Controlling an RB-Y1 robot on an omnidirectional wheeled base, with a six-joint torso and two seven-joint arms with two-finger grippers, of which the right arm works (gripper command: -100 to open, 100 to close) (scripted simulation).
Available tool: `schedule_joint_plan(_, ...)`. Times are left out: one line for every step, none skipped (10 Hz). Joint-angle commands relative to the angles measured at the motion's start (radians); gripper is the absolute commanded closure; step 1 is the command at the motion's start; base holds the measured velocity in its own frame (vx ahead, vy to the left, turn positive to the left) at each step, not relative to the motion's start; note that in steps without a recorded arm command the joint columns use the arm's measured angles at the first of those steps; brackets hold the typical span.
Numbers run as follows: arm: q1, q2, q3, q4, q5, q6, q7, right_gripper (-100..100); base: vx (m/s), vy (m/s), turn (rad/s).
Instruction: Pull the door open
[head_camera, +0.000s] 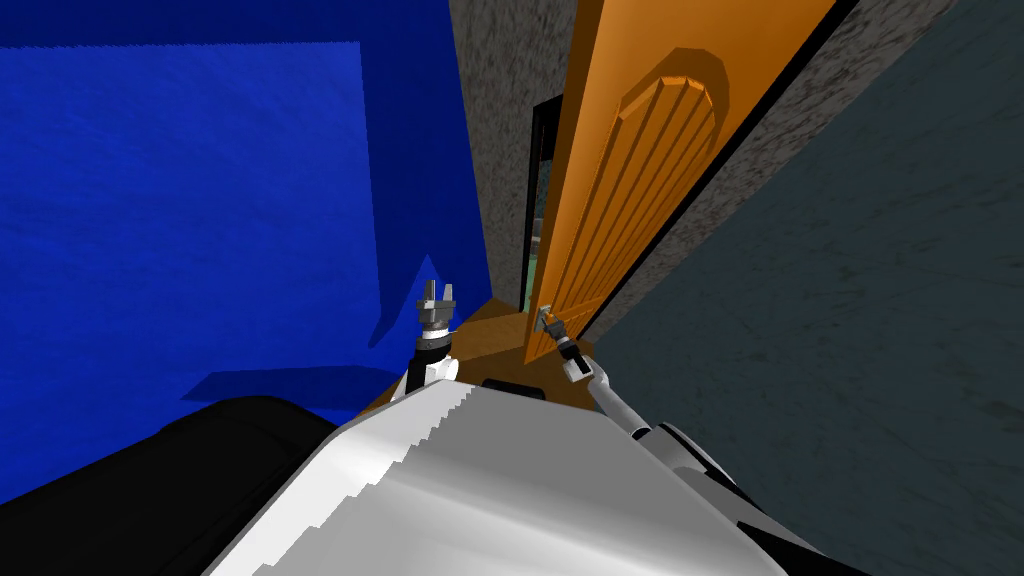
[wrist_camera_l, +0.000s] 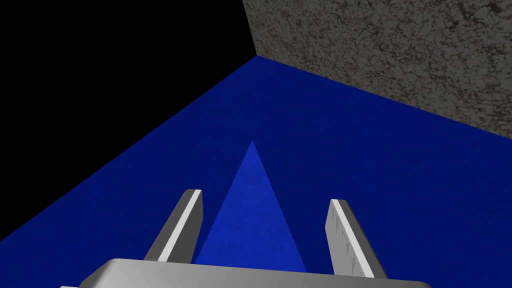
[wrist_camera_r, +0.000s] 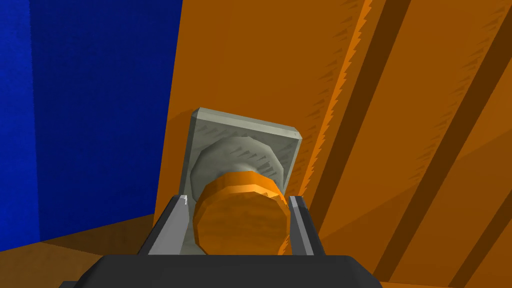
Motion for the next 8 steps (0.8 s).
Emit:
schedule_joint_plan(-0.011,0.016,0.010,0.029,0.023,-0.029,-0.019,100,-0.009,-0.004,-0.063)
schedule_joint_plan(-0.039,0.022,0.009,0.078,0.060,-0.067,-0.059,100,-0.013,0.003,-0.100)
schedule_joint_plan(-0.039,0.022,0.009,0.080,0.060,-0.067,-0.059,100,-0.014,0.003,-0.053)
schedule_joint_plan(-0.068,0.027,0.007,0.118,0.098,-0.102,-0.100,100,-0.020,-0.005,-0.094)
schedule_joint_plan(-0.096,0.033,0.006,0.157,0.126,-0.129,-0.128,100,-0.032,-0.003,-0.173)
schedule_joint_plan(-0.096,0.033,0.006,0.184,0.136,-0.144,-0.142,100,-0.020,0.001,-0.061)
schedule_joint_plan(-0.125,0.039,0.004,0.217,0.173,-0.173,-0.183,100,-0.017,-0.013,-0.109)
schedule_joint_plan(-0.125,0.039,0.004,0.237,0.175,-0.183,-0.183,100,-0.012,-0.012,-0.044)
